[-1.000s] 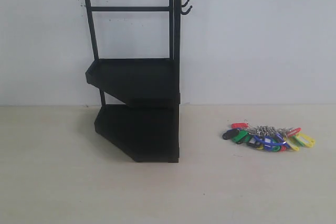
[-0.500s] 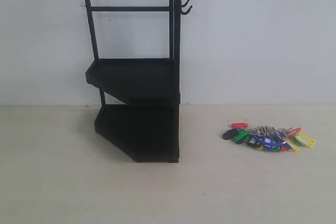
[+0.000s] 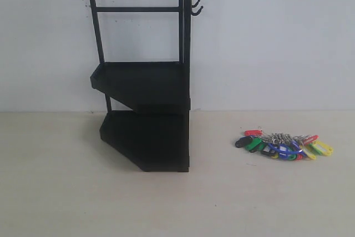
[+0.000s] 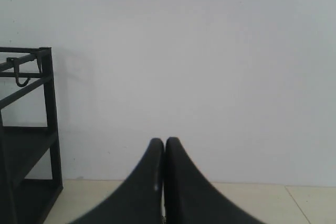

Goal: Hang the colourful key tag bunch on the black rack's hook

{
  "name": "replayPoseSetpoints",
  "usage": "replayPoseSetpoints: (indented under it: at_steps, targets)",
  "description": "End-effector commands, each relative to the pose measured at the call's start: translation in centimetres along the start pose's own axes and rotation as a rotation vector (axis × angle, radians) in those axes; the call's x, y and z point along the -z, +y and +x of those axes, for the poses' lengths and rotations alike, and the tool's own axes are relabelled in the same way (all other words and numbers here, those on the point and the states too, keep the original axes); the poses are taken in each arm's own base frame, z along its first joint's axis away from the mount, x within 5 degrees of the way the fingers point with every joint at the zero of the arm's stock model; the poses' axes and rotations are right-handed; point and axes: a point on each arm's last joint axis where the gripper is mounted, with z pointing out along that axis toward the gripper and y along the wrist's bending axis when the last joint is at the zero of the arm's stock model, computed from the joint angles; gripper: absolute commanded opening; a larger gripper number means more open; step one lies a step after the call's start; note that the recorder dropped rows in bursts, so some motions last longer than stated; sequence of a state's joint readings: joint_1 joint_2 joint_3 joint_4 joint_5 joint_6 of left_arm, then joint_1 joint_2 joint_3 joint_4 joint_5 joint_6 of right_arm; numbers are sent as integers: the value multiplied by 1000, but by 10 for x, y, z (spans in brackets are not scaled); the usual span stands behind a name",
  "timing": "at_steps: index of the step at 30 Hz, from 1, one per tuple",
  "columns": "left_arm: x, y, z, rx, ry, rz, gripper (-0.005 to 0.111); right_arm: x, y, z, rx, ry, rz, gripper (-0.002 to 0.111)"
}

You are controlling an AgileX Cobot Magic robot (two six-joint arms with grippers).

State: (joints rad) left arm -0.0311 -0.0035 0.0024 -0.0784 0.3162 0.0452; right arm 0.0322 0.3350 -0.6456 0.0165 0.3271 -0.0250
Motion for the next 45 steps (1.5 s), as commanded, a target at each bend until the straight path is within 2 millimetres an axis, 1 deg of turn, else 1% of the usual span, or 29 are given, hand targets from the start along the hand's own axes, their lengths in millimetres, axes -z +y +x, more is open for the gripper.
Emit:
replayPoseSetpoints:
  at_steps: [1,4,7,11,13,15,17,20,22,23,26,29,32,35,40,43,45]
  targets:
    - [0,0,-1,2,-8,-3,4,-13,0,1,-6,34,1,0]
    - [0,0,-1,2,-8,-3,4,-31,0,7,-5,94,0,0]
    - [0,0,-1,2,-8,-3,4,-57,-1,15,18,148,1,0]
    - [0,0,-1,2,-8,-3,4,-94,0,32,95,262,-13,0]
    - [0,0,-1,2,-8,-3,4,-113,0,43,197,369,-39,0]
    - [0,0,-1,2,-8,-3,4,-131,0,51,336,477,-88,0]
    - [0,0,-1,2,-8,-3,4,-149,1,58,468,595,-164,0]
    - [0,0,-1,2,-8,-3,4,-176,13,65,562,715,-304,0]
    - [0,0,-1,2,-8,-3,4,-191,24,66,631,733,-387,0]
    - [0,0,-1,2,-8,-3,4,-200,34,70,683,747,-448,0]
    - [0,0,-1,2,-8,-3,4,-221,53,84,773,810,-551,0]
    - [0,0,-1,2,-8,-3,4,-237,64,104,888,936,-618,0]
    - [0,0,-1,2,-8,-3,4,-253,67,127,1033,1035,-651,0]
    - [0,0,-1,2,-8,-3,4,-267,66,147,1096,1086,-653,0]
    - [0,0,-1,2,-8,-3,4,-280,66,183,1175,1141,-680,1]
    - [0,0,-1,2,-8,-3,4,-287,68,201,1190,1146,-680,12]
    - [0,0,-1,2,-8,-3,4,-294,69,212,1192,1125,-653,26]
